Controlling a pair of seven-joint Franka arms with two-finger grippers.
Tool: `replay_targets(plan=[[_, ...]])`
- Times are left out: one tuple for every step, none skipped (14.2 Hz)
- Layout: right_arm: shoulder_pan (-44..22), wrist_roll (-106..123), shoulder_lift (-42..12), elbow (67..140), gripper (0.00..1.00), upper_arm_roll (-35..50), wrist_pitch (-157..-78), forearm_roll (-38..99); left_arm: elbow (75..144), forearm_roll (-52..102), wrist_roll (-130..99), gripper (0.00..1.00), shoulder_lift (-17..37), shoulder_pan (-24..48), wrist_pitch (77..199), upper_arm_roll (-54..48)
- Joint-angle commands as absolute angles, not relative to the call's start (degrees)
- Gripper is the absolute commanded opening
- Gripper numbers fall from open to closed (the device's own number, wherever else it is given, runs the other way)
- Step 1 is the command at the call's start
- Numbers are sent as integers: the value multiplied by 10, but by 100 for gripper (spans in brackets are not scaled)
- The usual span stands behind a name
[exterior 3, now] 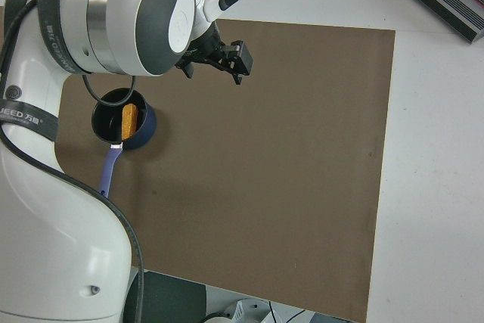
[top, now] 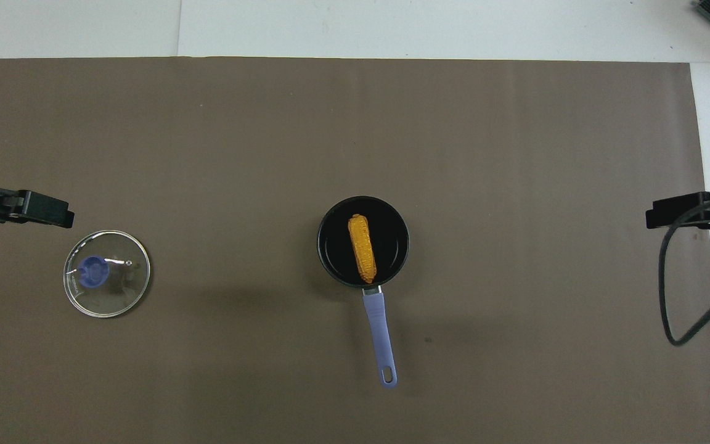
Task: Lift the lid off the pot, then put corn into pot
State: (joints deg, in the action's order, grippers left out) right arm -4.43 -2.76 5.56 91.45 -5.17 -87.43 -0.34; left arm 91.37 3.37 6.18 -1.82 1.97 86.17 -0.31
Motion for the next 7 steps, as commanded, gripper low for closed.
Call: replay_targets(plan=[[-29,-10,68,928,100,-48,-874,4,873,19,60,100,-10,24,814,-1],[-29,-10,63,920,100,-48,-875,4,875,15,60,100,-14,26,816,-3],[-28,-10,59,913,100,-48,-874,4,881,17,61,100,-18,26,818,-3],[-28,-10,59,914,100,-48,-874,5,881,17,61,100,-18,26,817,-3],[-29,-10,60,915,100,-48,-873,5,883,17,61,100,-19,26,817,-3],[-29,-9,60,916,100,-48,-874,5,889,17,62,100,-21,26,818,-3],[-29,-9,61,918,100,-48,-875,5,890,17,62,100,-23,25,818,-3]])
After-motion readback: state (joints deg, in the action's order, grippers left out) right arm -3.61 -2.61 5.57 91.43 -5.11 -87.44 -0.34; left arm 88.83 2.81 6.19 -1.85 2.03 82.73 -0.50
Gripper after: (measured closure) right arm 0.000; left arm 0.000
